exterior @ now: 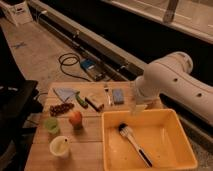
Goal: Place pepper in plastic cup
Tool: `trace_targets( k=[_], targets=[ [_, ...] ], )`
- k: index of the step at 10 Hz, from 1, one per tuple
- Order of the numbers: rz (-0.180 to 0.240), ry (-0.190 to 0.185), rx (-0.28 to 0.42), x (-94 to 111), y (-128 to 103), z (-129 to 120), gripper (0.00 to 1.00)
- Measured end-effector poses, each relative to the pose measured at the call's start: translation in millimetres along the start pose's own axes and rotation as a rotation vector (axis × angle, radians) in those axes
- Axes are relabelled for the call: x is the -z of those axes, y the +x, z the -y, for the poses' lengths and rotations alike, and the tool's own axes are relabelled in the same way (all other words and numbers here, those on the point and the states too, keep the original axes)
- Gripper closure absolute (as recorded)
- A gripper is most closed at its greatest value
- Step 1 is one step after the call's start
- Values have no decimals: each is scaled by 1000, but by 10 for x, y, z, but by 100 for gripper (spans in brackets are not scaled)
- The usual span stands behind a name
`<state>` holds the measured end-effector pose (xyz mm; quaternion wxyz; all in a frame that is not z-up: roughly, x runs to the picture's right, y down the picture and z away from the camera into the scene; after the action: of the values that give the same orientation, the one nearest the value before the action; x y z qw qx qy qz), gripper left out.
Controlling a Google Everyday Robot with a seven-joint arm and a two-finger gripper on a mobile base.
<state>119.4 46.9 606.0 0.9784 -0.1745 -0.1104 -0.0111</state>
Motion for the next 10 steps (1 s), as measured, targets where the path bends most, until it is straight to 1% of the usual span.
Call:
trace_targets(
  k=[2, 3, 4, 6, 7, 8, 10],
  targets=[
    [1, -3, 1, -7, -13, -3, 24],
    [-9, -13, -14, 0, 34, -28, 24],
    [-35, -27, -28, -8, 95, -13, 24],
    [-77, -26, -9, -39, 280, 186, 24],
    [-79, -28, -1, -77, 278, 282, 24],
    [-82, -30, 15, -153, 237, 431, 24],
    [-80, -35, 37, -320, 48, 667, 24]
  ],
)
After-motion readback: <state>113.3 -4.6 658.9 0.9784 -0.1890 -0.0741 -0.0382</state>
